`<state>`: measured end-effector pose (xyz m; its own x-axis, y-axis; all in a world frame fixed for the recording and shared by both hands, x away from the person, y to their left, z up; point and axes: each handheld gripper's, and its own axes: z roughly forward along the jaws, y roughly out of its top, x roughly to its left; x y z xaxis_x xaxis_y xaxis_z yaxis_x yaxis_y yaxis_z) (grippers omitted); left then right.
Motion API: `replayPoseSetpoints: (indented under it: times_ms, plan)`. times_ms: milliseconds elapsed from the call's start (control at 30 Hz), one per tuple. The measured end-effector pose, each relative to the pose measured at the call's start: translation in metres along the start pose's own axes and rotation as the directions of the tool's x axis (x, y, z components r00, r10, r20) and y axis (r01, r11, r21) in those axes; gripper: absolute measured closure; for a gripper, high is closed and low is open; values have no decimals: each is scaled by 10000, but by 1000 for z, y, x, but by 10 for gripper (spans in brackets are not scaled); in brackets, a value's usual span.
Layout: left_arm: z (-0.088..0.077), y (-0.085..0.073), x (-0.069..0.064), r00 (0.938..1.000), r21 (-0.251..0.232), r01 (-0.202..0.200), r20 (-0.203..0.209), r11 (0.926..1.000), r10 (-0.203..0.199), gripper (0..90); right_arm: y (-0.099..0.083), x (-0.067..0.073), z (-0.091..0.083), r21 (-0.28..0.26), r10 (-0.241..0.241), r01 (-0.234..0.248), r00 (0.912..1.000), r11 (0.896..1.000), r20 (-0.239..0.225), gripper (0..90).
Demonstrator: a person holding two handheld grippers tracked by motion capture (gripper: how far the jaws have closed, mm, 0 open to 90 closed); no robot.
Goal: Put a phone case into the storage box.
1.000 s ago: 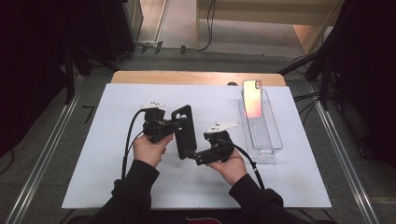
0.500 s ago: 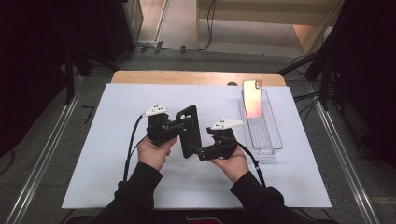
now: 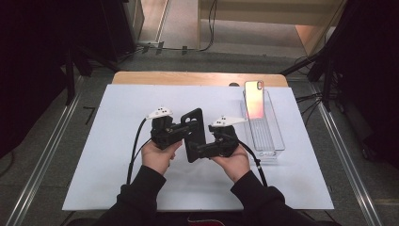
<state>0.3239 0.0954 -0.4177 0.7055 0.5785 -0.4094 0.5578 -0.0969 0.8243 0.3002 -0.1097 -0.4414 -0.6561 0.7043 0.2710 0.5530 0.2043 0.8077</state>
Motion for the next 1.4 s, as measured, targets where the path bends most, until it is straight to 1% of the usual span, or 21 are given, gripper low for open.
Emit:
replayPoseSetpoints:
  times_ms: [67,133,300,467,567,600,767,833,867,900,933,1000,1067,1200,1267,1400]
  plan:
    - [1,-1,-2,10000,-1,-29,26,10000,29,835,1,0,1,-10,-10,10,10000,10000,76,0]
    - [2,-1,-4,10000,51,-9,52,10000,9,836,1,1,3,-10,79,-79,9998,10000,198,0]
    - [4,-3,-8,9999,188,30,155,9998,-33,835,2,2,5,-43,247,-246,9995,9997,218,0]
    - [6,-5,-11,9998,259,81,164,9996,-85,835,2,2,7,-54,238,-237,9995,9997,198,1]
    - [5,-5,-12,9998,294,125,159,9995,-130,833,1,3,7,-50,247,-247,9997,9997,22,67]
    - [5,-5,-11,9996,282,154,214,9995,-160,832,1,3,7,-108,192,-193,9998,9998,-103,110]
    - [4,-4,-11,9996,249,169,240,9995,-175,822,1,5,6,-149,97,-98,9999,9998,-49,120]
    - [4,-4,-12,9994,204,190,287,9996,-195,808,2,5,5,-195,73,-71,10000,9998,53,124]
    - [3,-4,-12,9994,178,162,292,9997,-167,787,2,5,5,-183,78,-77,9999,9998,66,125]
    - [2,-3,-11,9992,170,237,316,9996,-243,750,2,4,5,-195,124,-122,9999,9997,71,126]
    - [2,-3,-11,9990,167,272,353,9995,-277,734,2,2,5,-207,232,-231,9997,9995,50,126]
    - [1,-2,-11,9991,188,261,330,9995,-267,690,2,1,4,-210,224,-223,9997,9995,32,126]
    - [1,-2,-11,9983,245,333,475,9991,-344,623,2,1,5,-162,189,-188,9998,9997,83,127]
    - [-2,0,-10,9975,254,440,550,9987,-453,510,1,-2,5,-22,209,-208,9997,9998,139,126]
    - [-3,1,-10,9968,299,563,546,9980,-579,472,0,-3,6,41,230,-231,9995,9997,203,127]
    - [-6,1,-7,9961,595,598,610,9964,-634,410,-1,-8,6,109,308,-312,9989,9995,355,127]
